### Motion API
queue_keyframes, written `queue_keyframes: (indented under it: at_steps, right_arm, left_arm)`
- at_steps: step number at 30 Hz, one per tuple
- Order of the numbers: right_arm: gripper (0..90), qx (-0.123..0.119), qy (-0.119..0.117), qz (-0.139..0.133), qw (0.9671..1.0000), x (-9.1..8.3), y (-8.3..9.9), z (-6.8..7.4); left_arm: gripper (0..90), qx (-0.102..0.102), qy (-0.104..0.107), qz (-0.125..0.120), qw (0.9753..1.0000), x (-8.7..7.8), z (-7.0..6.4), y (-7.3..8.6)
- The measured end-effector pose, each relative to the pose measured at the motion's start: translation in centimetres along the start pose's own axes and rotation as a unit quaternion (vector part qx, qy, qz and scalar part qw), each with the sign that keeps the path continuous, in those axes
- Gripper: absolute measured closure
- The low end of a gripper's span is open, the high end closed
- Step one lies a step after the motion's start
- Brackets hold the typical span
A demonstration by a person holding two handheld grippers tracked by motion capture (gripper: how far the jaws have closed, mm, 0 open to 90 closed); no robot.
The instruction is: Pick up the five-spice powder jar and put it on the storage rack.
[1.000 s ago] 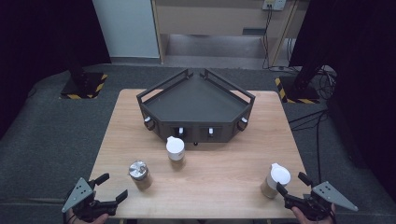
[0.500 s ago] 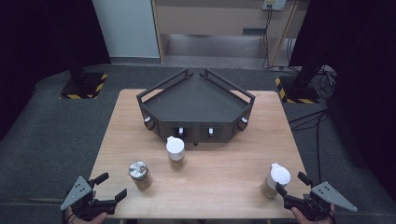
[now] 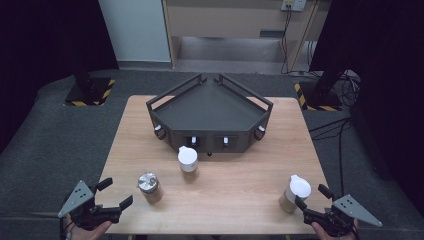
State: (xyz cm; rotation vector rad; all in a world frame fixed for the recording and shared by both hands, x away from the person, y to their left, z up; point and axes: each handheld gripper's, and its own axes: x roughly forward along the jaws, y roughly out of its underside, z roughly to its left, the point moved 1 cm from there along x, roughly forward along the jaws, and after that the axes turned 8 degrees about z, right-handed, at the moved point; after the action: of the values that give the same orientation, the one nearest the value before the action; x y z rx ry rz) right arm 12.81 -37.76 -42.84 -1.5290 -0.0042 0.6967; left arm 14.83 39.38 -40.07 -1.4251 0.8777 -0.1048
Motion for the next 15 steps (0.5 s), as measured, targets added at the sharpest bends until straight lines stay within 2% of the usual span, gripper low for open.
queue_keyframes:
  at_steps: [7,15]
  right_arm:
    - [7.5,0.002,-0.001,-0.001,1.0000,0.0,0.0,-0.1]
    - [7.7,0.002,-0.002,-0.001,1.0000,0.0,0.0,-0.1]
  left_arm:
    - [2.6,0.014,0.007,0.022,0.9996,0.9,0.6,-1.6]
    - [2.6,0.029,0.023,0.036,0.9987,2.2,0.8,-2.8]
